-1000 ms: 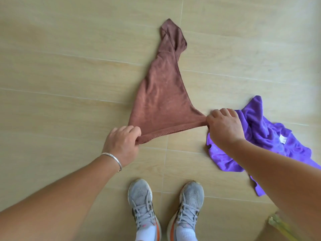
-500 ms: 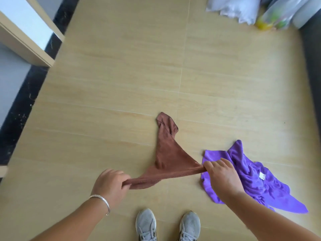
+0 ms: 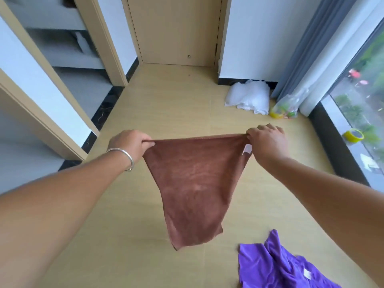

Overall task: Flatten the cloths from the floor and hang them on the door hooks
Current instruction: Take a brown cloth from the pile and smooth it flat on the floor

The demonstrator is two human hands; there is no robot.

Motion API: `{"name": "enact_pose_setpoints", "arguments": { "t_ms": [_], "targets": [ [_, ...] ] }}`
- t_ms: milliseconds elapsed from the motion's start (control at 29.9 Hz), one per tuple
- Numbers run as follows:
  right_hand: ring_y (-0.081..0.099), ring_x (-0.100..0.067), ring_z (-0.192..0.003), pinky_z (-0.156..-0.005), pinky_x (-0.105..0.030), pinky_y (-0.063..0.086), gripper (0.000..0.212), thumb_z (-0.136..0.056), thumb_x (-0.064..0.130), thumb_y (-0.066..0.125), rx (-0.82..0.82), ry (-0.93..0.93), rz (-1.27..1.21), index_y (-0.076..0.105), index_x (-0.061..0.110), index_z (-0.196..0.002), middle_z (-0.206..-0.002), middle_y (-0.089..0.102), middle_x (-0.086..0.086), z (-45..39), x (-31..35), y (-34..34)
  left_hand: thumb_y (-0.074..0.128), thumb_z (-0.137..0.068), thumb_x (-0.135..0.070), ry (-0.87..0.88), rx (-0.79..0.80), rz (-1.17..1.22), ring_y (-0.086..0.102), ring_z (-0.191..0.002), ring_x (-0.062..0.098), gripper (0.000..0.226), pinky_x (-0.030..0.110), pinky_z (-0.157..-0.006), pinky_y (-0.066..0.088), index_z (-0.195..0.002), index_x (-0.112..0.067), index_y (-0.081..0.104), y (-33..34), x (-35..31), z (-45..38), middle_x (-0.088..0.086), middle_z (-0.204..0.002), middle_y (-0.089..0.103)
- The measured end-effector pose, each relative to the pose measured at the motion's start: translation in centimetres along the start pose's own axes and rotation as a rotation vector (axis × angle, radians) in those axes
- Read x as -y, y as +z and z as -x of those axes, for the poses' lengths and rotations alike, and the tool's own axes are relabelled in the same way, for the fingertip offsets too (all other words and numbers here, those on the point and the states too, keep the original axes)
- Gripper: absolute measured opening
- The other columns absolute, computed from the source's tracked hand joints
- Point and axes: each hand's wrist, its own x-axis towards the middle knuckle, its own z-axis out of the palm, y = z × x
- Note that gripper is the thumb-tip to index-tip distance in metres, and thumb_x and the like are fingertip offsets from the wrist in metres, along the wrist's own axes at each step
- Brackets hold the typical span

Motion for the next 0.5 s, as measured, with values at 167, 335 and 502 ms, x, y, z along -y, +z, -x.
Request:
{"name": "enact_pose_setpoints", "arguments": {
  "t_ms": [167, 335, 502],
  "targets": [
    [0.055, -0.03, -0.09, -0.079, -0.037, 0.033, 0.027, -0.098, 0.032, 0.047, -0.137, 0.053, -0.022, 0.068, 0.017, -0.089, -0.083, 0.063, -0.004, -2.9, -1.0, -6.0, 0.053, -0.093, -0.046, 0.066, -0.121, 0.036, 0.062, -0.083, 0.024, 0.023, 0.036, -0.071, 0.053, -0.097, -0.035, 0.072, -6.5, -1.0, -1.6, -0.005, -0.086, 0.07],
    [0.054, -0.03, -0.087, -0.082, -0.038, 0.034, 0.032, -0.097, 0.038, 0.048, -0.146, 0.03, -0.085, 0.07, 0.018, -0.086, -0.083, 0.065, -0.004, -1.1, -1.6, -6.0, 0.052, -0.093, -0.047, 0.087, -0.125, 0.032, 0.062, -0.086, 0.022, 0.023, 0.032, -0.069, 0.052, -0.101, -0.038, 0.071, -5.7, -0.4, 0.1, -0.009, -0.094, 0.071],
    [0.054, -0.028, -0.098, -0.083, -0.034, 0.034, 0.022, -0.093, 0.036, 0.057, 0.02, -0.065, -0.262, 0.073, 0.021, -0.09, -0.093, 0.067, -0.001, 4.7, -1.3, -0.6, 0.058, -0.091, -0.043, 0.108, -0.02, 0.044, 0.056, -0.08, 0.015, 0.016, 0.03, -0.062, 0.046, -0.09, -0.037, 0.073, 1.4, 2.1, 4.5, -0.014, -0.083, 0.063]
  ]
}}
